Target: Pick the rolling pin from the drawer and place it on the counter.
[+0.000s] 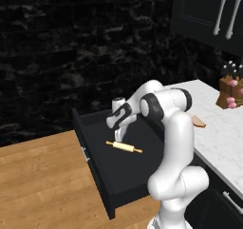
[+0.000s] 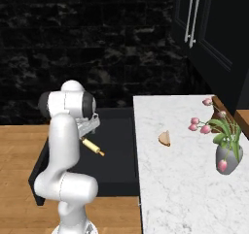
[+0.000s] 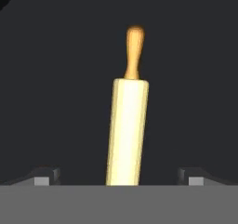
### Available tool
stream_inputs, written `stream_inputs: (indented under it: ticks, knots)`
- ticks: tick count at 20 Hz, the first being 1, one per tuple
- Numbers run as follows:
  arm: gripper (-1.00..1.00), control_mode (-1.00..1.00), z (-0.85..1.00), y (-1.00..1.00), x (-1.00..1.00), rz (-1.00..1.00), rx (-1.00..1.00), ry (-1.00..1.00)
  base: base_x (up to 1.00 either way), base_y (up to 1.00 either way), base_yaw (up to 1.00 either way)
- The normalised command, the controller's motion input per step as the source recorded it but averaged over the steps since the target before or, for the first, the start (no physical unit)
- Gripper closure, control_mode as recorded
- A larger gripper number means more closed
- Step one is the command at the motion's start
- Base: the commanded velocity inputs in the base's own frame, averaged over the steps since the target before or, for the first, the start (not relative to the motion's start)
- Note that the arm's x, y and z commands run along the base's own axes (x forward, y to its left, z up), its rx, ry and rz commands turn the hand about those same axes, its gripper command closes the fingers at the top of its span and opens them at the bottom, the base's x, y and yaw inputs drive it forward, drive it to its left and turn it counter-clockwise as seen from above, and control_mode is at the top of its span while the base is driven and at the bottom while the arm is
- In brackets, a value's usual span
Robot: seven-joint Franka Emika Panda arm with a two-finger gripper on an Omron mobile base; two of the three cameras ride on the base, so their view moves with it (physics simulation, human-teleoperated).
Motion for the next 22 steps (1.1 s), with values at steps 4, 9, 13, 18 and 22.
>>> stream_inputs:
  ticks: [4, 9, 13, 18, 22]
  knots:
    - [-1.0, -1.0, -0.39, -0.06, 0.02, -0.07, 0.0, 0.05, 0.0, 0.0, 0.0]
    - [-1.0, -1.0, -0.42, 0.0, -0.03, -0.01, 0.0, 0.0, 0.0, 0.0, 0.0]
    - [-1.0, -1.0, -0.61, 0.0, -0.03, 0.0, 0.0, 0.0, 0.0, 0.0, 0.0]
    - [-1.0, -1.0, -0.65, 0.0, 0.0, 0.0, 0.0, 0.0, 0.0, 0.0, 0.0]
    - [1.0, -1.0, -0.23, 0.0, 0.0, 0.0, 0.0, 0.0, 0.0, 0.0, 0.0]
